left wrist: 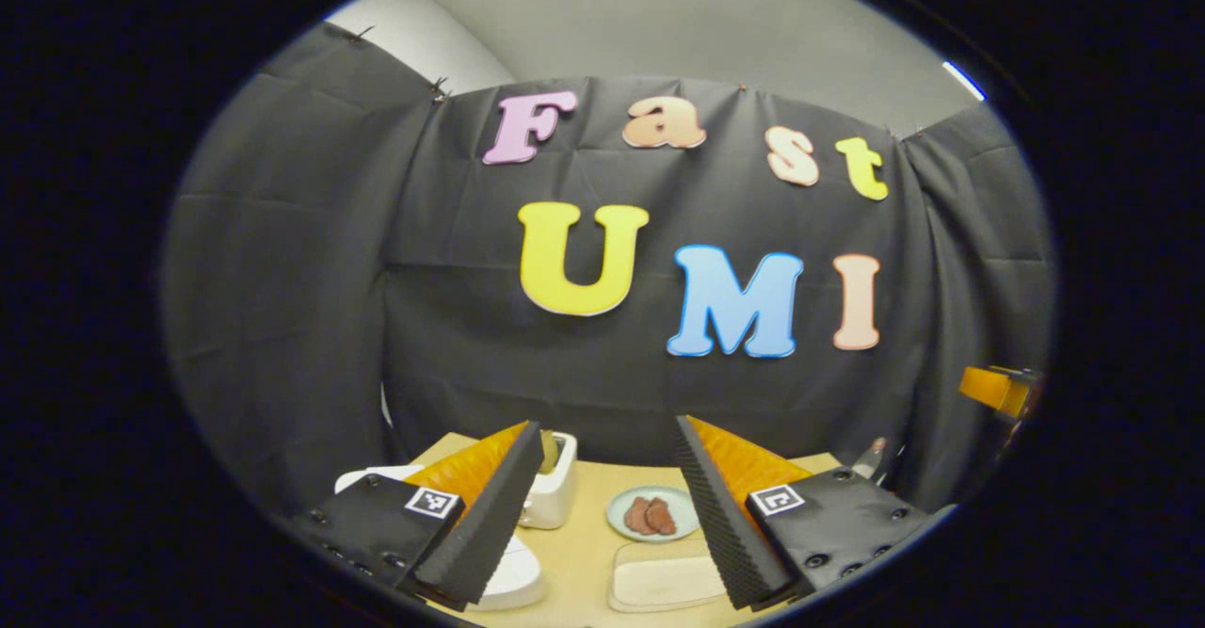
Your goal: Close the left gripper, press the button to open the rice cooker; take a wooden spoon from the chopstick holder with the right hand, scoop a spoonful of rice and pour it into the rice cooker, then put the wooden spoon back into the chopstick holder.
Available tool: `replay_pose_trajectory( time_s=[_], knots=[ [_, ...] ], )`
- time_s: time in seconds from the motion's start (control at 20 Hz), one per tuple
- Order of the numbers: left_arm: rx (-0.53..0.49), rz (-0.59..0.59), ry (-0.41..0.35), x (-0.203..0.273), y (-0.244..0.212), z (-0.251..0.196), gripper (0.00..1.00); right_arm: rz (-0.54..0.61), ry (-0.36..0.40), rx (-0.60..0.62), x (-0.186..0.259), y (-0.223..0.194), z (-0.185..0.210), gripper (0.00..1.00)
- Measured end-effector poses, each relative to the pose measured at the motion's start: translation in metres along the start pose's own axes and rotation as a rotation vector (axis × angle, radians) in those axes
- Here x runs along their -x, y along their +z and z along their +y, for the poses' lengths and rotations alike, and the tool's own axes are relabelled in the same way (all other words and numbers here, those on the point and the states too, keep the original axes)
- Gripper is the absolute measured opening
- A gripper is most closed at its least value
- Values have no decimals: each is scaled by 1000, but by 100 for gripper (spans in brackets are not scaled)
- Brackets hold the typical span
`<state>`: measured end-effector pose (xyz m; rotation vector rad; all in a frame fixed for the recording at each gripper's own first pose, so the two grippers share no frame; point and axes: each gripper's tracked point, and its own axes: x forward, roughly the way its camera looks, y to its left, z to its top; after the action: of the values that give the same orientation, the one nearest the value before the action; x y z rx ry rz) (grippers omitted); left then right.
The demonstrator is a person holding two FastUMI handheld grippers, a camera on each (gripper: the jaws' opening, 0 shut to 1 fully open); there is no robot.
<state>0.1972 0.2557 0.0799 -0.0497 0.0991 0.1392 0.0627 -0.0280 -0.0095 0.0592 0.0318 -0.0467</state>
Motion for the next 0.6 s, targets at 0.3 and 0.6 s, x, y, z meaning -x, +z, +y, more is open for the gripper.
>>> replay_pose_trajectory(
  time_s=[0.3,0.6],
  knots=[
    [44,-23,-37,16,22,-60,97,-17,9,-40,-2,27,-27,99],
    [47,-70,-66,35,43,-89,96,-45,23,-19,18,42,-35,99]
  ],
)
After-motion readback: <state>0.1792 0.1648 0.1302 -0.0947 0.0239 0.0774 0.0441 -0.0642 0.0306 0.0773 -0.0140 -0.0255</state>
